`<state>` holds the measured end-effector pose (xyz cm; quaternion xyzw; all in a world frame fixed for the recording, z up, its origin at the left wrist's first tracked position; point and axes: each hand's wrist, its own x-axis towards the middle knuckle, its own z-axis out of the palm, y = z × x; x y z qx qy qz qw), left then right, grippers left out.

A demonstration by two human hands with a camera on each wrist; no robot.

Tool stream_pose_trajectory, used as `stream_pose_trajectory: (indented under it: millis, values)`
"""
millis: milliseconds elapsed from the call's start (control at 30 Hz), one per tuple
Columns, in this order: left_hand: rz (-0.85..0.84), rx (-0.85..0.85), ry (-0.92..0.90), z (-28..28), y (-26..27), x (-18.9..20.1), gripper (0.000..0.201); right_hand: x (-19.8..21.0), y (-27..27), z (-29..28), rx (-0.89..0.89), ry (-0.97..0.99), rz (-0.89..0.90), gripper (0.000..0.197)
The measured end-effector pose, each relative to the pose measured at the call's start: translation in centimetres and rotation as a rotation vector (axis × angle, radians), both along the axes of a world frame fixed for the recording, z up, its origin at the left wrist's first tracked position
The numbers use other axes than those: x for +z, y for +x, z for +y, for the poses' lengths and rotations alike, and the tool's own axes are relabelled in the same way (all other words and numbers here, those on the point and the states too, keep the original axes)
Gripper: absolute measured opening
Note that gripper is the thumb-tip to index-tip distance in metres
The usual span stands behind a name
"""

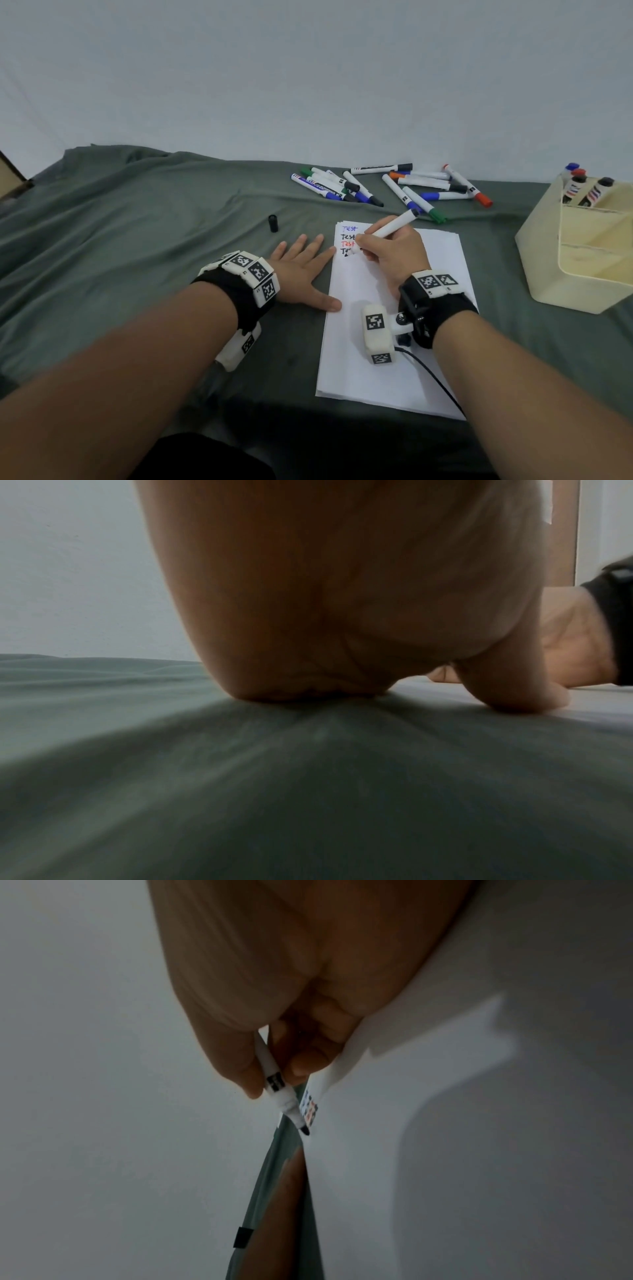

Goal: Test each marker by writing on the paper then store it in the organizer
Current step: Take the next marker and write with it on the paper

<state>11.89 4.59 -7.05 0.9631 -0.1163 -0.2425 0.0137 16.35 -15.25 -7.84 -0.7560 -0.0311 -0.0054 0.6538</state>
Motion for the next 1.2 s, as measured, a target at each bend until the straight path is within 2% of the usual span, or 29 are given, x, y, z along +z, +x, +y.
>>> stream_pose_trajectory:
  millis: [167,333,567,900,1200]
  values:
    - [0.006,-0.002,0.005,0.06,0.12,-0.08,0.118,0.17,-0.12,0.29,0.003,-0.114,-0.033,0.014]
    - [-0.005,0.006,-0.023,0.09,0.14,-0.15,0.119,0.37,-0.27,0.35,0.033,-0.148,-0.010,0.017]
    - [0.010,-0.005,0.005,0.11,0.36,-0.26,0.115,0.34,-0.24,0.21,0.015,-0.167,-0.029,0.011]
    - [0.005,-0.006,0.006,0.17,0.40,-0.34,0.116,0.13,0.04,0.17,-0.030,-0.173,-0.033,0.012]
    - [0.013,-0.004,0.003,0.12,0.39,-0.22,0.116,0.27,-0.22,0.43,0.004,-0.177,-0.019,0.015]
